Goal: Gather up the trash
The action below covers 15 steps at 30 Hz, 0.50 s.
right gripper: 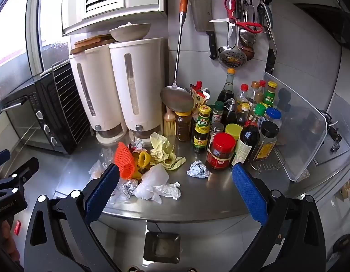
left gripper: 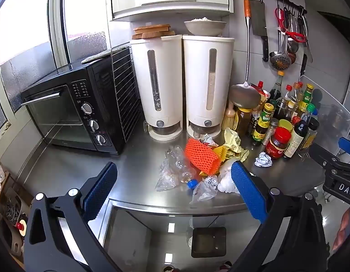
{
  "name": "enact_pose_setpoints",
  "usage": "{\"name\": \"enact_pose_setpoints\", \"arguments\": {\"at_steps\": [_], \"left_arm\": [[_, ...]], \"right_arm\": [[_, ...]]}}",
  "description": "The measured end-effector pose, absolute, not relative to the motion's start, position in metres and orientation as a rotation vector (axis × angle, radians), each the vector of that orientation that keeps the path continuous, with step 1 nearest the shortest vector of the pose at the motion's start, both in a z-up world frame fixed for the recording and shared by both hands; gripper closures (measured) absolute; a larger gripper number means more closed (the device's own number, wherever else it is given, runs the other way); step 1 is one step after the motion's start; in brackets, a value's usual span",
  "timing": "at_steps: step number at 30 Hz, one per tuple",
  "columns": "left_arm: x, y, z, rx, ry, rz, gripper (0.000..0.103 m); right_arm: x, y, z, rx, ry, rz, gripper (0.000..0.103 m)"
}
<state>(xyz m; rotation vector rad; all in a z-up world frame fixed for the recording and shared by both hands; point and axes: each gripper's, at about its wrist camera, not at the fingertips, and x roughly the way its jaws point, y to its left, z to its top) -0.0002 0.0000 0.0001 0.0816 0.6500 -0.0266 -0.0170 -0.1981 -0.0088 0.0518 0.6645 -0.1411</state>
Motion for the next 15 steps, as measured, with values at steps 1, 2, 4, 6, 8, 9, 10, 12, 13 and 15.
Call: {"name": "enact_pose_setpoints", "arguments": {"at_steps": [1,2,4,6,8,9,10,12,13,15], "left_arm": [[-0.0002,0.0,0.0,0.08,0.65,-0.028,0.008],[-0.0001,0.0001,0.0001,0.076,0.653,-0.029,0.008],[-0.0001,-0.0005,-0.0001,0.078,0.657,-0.032,0.008],[0.0001,-0.0008,-0.0002,0.079,0.658,-0.03,0.008],[0.0021,-0.0006,0.0002,0.077,0.657,-0.03,0.008],[0.0054,0.0026,0.0017,0.074,0.656,-0.031,0.008],[0.0052,0.0046,0.0023,0.073,0.655,-0.031,0.008],[0.0051,0.0052,0.0014,0.07,0.653,-0.03,0.008],[0.0057,0.004,0.0013,0.07,0.652,-0.029,0.008],[0.0062,0.0042,0.0007,0.067,0.652,-0.03,0.008]], "right_arm": [[-0.0165,-0.1983,-0.009,0.063,0.671,-0.138,0.003],[-0.0163,-0.1981,-0.0089,0.063,0.673,-0.137,0.003],[-0.0153,-0.1978,-0.0089,0.063,0.677,-0.136,0.003],[-0.0146,-0.1973,-0.0087,0.059,0.676,-0.138,0.003],[-0.014,-0.1966,-0.0084,0.055,0.674,-0.139,0.003],[-0.014,-0.1962,-0.0082,0.056,0.673,-0.138,0.003],[-0.0136,-0.1959,-0.0081,0.056,0.674,-0.139,0.003],[-0.014,-0.1985,-0.0083,0.056,0.674,-0.14,0.003],[-0.0143,-0.1996,-0.0083,0.055,0.674,-0.14,0.003],[-0.0126,-0.1985,-0.0061,0.058,0.675,-0.141,0.003]]}}
